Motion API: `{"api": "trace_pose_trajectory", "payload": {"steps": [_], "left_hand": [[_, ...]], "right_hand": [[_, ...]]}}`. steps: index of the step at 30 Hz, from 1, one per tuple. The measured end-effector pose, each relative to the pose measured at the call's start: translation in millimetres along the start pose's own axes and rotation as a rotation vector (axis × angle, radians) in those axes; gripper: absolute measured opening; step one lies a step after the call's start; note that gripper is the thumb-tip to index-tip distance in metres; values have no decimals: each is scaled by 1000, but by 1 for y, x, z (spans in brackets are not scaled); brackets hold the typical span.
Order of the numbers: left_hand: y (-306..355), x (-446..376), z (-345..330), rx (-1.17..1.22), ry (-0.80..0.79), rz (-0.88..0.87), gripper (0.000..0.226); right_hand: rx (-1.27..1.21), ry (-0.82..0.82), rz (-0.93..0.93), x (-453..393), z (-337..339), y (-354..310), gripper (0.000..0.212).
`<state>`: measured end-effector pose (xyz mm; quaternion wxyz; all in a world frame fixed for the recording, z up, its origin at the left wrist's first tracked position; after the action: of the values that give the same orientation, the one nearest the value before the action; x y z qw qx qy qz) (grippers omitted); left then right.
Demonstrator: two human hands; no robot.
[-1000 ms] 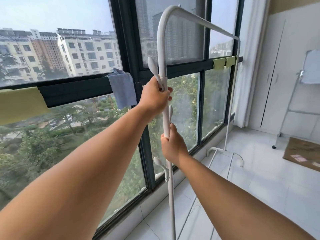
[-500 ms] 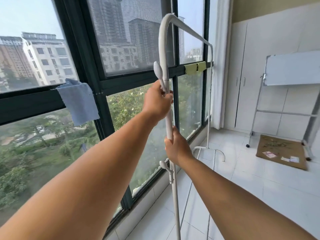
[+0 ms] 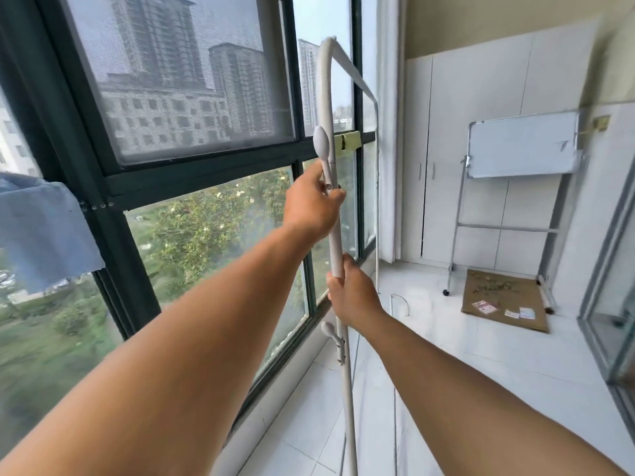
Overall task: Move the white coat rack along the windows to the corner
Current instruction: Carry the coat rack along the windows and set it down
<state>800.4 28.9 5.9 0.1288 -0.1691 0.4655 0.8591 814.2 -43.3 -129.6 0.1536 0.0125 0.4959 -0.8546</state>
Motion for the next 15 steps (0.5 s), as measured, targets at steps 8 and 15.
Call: {"api": "trace_pose_trajectory", "payload": {"steps": [8,15], "left_hand": [[-18,-54,-18,16,-84,-79,11],[-41,-107,-28,114,-163,-109,16]], "right_hand": [[-27,57,-75,-46,18,22,17],[-94,106,-103,-91,25,33,25]]}}
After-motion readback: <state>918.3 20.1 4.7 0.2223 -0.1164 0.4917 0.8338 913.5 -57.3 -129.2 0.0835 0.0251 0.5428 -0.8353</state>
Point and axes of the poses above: each hand's wrist, its own x-axis away from the middle knuckle, its own z-axis out of the back of the hand, y = z × x, the point moved 2 cm from there along -x, towards the middle knuckle, and after that the axes turned 15 degrees about -y, right-handed, at the moved point
